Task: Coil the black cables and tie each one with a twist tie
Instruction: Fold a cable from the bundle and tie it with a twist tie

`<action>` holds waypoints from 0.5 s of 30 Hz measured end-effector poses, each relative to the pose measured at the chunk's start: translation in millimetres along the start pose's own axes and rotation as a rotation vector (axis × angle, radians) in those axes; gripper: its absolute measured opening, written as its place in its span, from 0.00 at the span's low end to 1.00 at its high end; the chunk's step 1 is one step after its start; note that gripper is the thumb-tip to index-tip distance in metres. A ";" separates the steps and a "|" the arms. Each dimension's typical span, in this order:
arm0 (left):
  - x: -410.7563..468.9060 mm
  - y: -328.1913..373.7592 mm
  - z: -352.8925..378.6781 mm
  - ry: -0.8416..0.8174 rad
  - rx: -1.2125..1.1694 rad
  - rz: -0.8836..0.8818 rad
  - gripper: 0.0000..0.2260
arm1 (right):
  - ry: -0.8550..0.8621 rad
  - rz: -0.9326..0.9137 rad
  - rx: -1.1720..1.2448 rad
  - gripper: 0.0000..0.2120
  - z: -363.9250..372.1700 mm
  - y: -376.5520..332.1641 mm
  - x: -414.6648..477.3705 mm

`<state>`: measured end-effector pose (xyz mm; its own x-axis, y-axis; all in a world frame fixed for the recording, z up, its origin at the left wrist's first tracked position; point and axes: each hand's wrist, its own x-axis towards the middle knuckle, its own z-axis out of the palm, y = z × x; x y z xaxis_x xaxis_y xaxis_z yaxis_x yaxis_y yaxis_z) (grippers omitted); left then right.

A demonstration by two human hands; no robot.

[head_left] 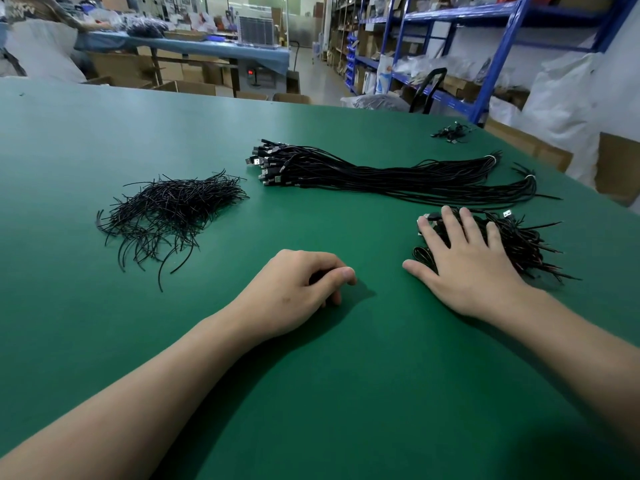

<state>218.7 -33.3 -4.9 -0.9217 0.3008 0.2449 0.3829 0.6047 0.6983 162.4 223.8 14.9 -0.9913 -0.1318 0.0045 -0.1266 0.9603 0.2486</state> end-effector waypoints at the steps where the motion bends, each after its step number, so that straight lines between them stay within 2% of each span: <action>1: -0.2 0.1 -0.3 -0.002 0.001 -0.002 0.10 | -0.024 0.002 -0.003 0.38 -3.2 -0.3 0.9; 4: -0.7 0.2 -1.0 -0.008 -0.003 -0.006 0.10 | -0.021 0.015 0.104 0.38 -23.3 2.1 12.9; 8: -0.8 1.9 -0.7 -0.006 -0.004 -0.006 0.10 | 0.171 -0.046 0.227 0.30 -52.3 -5.4 53.3; 11: -0.3 2.1 -1.0 -0.001 -0.004 -0.006 0.10 | 0.112 -0.137 0.235 0.26 -58.0 -25.4 89.7; 15: -0.3 2.1 -0.9 0.002 -0.001 -0.004 0.11 | 0.042 -0.222 0.242 0.26 -53.2 -57.1 128.4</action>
<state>219.7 -32.7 -2.8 -0.9234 0.2971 0.2431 0.3790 0.6054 0.6999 44.3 139.0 52.8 -0.9368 -0.3495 0.0176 -0.3493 0.9369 0.0102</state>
